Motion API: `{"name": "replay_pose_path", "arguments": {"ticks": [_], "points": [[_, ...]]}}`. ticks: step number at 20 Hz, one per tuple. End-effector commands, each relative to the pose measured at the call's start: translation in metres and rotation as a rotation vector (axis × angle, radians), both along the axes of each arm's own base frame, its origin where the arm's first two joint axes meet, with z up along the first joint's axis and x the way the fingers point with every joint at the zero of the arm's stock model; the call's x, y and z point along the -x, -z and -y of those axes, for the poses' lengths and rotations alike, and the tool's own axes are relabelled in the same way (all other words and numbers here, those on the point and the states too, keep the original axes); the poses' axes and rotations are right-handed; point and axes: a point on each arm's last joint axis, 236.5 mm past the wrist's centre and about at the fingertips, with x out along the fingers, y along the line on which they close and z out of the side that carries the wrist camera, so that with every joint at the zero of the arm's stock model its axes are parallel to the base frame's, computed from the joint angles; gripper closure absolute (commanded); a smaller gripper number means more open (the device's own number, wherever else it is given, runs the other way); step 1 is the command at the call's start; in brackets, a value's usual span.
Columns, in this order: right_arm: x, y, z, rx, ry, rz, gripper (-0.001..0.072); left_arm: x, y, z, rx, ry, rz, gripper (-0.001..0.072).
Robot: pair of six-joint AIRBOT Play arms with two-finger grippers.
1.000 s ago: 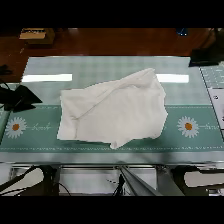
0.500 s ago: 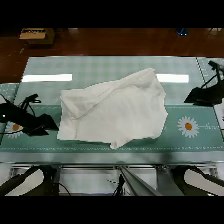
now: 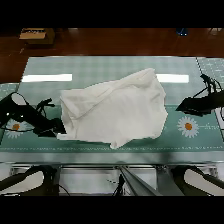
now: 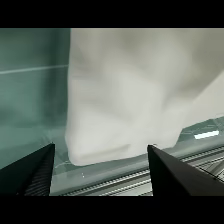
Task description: Fold the shirts.
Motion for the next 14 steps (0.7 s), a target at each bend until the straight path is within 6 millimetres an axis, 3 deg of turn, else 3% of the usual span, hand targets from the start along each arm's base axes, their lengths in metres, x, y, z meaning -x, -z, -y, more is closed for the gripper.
{"name": "replay_pose_path", "arguments": {"ticks": [1,2,4,5,7,10,14], "points": [[0.003,0.001,-0.004,-0.017,-0.006,-0.008,0.0169,-0.002,0.014,0.003,0.004,-0.013,-0.026,0.0008],[0.005,0.001,-0.005,-0.021,-0.008,-0.013,0.0169,-0.005,0.015,0.008,0.024,-0.031,-0.023,0.0127],[0.008,0.002,-0.011,-0.046,-0.009,-0.023,0.0169,-0.013,0.010,0.028,0.126,-0.033,0.003,0.0540],[0.013,0.006,-0.016,-0.065,-0.013,-0.034,0.0169,-0.016,0.006,0.037,0.177,-0.035,0.014,0.0651],[0.027,0.021,-0.026,-0.105,-0.010,-0.076,0.0167,-0.018,-0.002,0.047,0.234,-0.033,0.027,0.0678],[0.048,0.039,-0.060,-0.240,0.006,-0.107,0.0111,-0.014,-0.007,0.049,0.255,-0.006,0.023,0.0678],[0.074,0.062,-0.088,-0.344,0.062,-0.160,0.0123,-0.013,-0.008,0.050,0.257,-0.004,0.021,0.0678]]}}
